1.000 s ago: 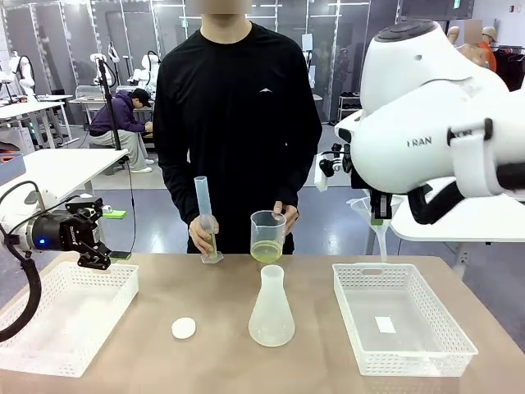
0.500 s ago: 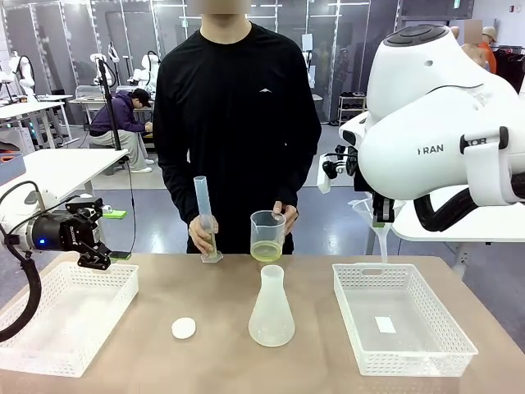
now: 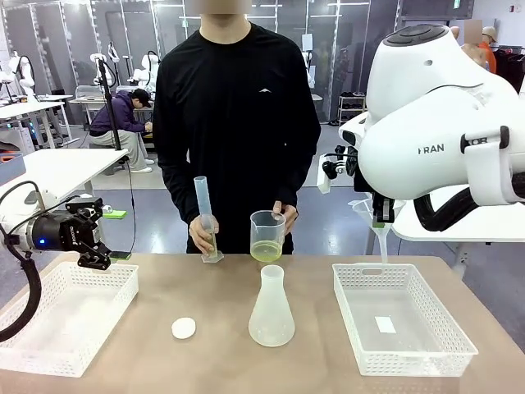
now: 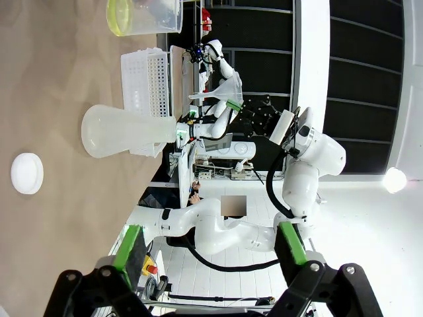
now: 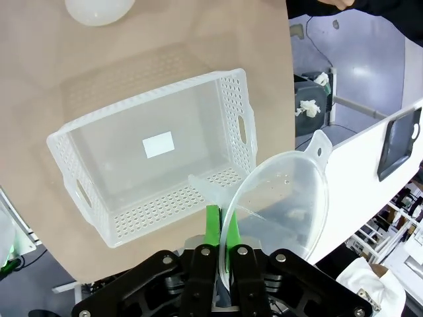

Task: Prepare the solutions needed for the experiment.
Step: Pick up the Plastic Funnel and insert it into the Big flask.

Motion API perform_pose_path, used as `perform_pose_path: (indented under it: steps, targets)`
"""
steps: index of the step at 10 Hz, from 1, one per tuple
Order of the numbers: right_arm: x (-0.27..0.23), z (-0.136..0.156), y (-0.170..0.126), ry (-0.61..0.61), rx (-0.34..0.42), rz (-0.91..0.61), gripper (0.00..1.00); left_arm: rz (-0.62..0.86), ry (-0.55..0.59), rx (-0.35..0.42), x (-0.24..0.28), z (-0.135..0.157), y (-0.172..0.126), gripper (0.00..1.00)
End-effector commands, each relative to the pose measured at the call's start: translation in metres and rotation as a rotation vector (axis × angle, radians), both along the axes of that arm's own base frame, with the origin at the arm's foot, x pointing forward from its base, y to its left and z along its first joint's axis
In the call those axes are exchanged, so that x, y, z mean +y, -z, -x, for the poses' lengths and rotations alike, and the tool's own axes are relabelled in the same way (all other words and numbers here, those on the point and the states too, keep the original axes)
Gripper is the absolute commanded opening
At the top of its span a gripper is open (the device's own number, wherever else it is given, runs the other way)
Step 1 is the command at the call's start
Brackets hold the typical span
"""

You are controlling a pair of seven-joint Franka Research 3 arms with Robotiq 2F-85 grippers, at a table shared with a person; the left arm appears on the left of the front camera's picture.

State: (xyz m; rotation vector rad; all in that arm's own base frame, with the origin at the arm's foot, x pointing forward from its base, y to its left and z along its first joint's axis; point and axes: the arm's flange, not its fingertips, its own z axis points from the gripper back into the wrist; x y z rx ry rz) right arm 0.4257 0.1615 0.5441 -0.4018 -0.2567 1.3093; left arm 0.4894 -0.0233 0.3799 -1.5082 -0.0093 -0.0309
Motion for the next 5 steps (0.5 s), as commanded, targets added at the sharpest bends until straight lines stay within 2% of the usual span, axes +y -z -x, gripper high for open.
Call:
perform_pose_path:
  steps: [1,2,5]
  targets:
    - [0.001,-0.002,-0.001,0.002,-0.002,0.011,0.0,0.004,-0.002,-0.001,0.0,0.0,-0.002,1.0]
    - [0.0,0.0,0.0,0.0,0.0,0.0,0.03,0.004,-0.002,-0.001,0.0,0.0,-0.002,1.0]
    - [0.052,0.023,0.008,-0.192,-0.08,0.003,0.03,0.004,-0.002,-0.001,0.0,0.0,-0.002,1.0]
